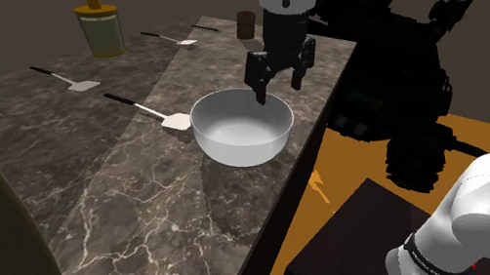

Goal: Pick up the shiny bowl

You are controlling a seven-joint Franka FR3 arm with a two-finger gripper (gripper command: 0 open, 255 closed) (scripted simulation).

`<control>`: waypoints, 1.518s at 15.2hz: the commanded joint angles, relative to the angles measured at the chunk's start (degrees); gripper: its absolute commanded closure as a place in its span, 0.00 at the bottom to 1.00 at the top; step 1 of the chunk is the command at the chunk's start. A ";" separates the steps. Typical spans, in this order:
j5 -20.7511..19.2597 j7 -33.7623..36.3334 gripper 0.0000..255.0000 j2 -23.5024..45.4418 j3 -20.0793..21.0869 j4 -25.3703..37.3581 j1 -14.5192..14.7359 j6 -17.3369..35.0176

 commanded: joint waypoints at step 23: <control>-0.88 0.42 1.00 2.78 0.09 11.58 -0.42 -8.88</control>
